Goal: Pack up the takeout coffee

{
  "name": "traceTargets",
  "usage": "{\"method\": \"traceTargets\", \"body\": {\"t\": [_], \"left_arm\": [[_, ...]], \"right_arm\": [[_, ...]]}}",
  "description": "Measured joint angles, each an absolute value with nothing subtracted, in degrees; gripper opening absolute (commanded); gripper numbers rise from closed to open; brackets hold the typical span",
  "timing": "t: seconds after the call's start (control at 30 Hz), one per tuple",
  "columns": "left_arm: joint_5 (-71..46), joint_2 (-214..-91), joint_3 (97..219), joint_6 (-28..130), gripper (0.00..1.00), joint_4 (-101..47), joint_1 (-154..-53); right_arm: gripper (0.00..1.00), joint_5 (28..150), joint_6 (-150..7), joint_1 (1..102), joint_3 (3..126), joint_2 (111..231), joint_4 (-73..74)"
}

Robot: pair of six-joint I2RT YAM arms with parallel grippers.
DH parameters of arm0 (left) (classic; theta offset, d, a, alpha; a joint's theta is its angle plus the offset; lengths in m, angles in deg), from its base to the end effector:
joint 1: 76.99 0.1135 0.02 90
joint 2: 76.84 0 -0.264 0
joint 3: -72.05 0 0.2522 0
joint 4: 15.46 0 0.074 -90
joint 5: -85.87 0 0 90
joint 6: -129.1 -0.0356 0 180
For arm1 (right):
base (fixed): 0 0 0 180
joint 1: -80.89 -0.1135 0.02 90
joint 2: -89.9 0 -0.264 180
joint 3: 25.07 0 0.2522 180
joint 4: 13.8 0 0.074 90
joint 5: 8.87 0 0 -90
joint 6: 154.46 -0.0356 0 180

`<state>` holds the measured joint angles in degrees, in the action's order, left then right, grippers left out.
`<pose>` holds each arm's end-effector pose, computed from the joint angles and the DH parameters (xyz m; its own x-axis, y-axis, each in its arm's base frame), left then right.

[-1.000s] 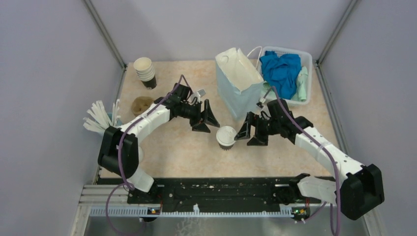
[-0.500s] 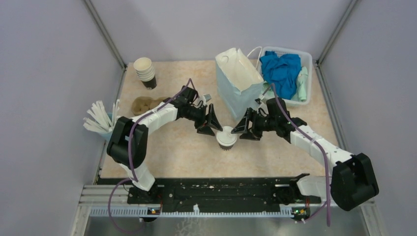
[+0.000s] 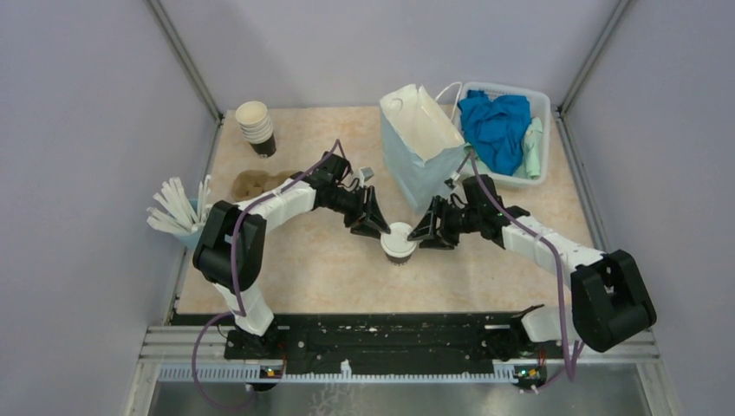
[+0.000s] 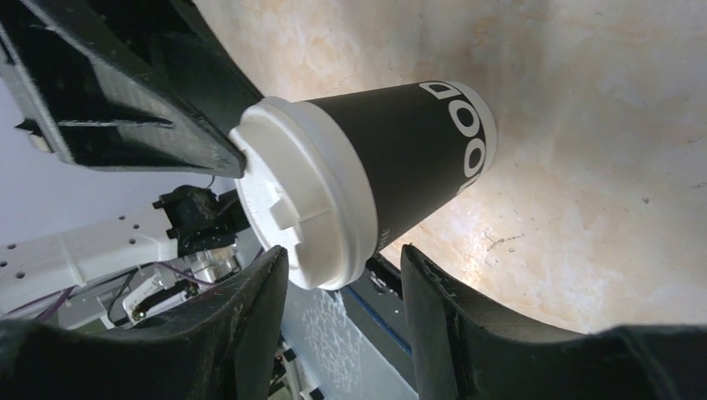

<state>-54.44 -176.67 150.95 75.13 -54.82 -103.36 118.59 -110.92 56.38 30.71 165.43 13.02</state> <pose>0.3001 -0.1794 0.1995 -0.9971 0.0751 -0.0077 0.0480 0.5527 -0.8320 0.2291 0.1283 0.2096 -0.9697 0.1903 -0.1534 -0.0099 0.5964 0.8026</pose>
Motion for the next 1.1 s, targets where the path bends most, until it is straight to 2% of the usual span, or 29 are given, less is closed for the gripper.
{"method": "traceTargets", "body": {"t": [0.07, 0.1, 0.2, 0.3, 0.43, 0.5, 0.63, 0.73, 0.83, 1.1], "left_arm": [[-54.5, -176.7, 151.0, 75.3, 0.47, -54.8, -103.4], [-54.5, -176.7, 151.0, 75.3, 0.5, -54.7, -103.4], [-54.3, -176.7, 151.0, 75.3, 0.69, -54.8, -103.4], [-53.2, -176.5, 151.0, 74.9, 0.8, -55.3, -103.4], [-51.4, -174.1, 151.0, 75.0, 0.81, -56.9, -103.3], [-50.6, -171.5, 150.8, 75.5, 0.75, -57.0, -102.9], [-49.7, -166.0, 148.8, 77.4, 0.49, -56.0, -102.5], [-49.7, -165.0, 146.5, 79.0, 0.37, -54.7, -102.4], [-49.7, -165.6, 144.4, 80.3, 0.32, -53.8, -102.7], [-49.5, -167.4, 144.0, 81.0, 0.28, -53.6, -104.7]], "right_arm": [[0.51, 118.6, -110.9, 56.4, 30.2, 166.2, 12.6], [0.51, 118.6, -110.9, 56.4, 30.0, 166.6, 12.3], [0.53, 119.7, -110.9, 56.7, 29.9, 167.5, 12.2], [0.55, 120.3, -110.9, 57.3, 29.9, 167.1, 12.4], [0.57, 122.6, -111.0, 61.4, 29.1, 163.7, 12.6], [0.55, 123.7, -111.0, 63.3, 28.6, 162.0, 12.6], [0.47, 125.0, -110.9, 63.9, 28.3, 161.8, 12.3], [0.43, 125.9, -110.6, 63.9, 28.0, 162.8, 11.9], [0.39, 126.3, -110.3, 63.9, 28.0, 164.4, 11.8], [0.39, 127.0, -109.5, 63.9, 28.0, 166.6, 11.7]]}}
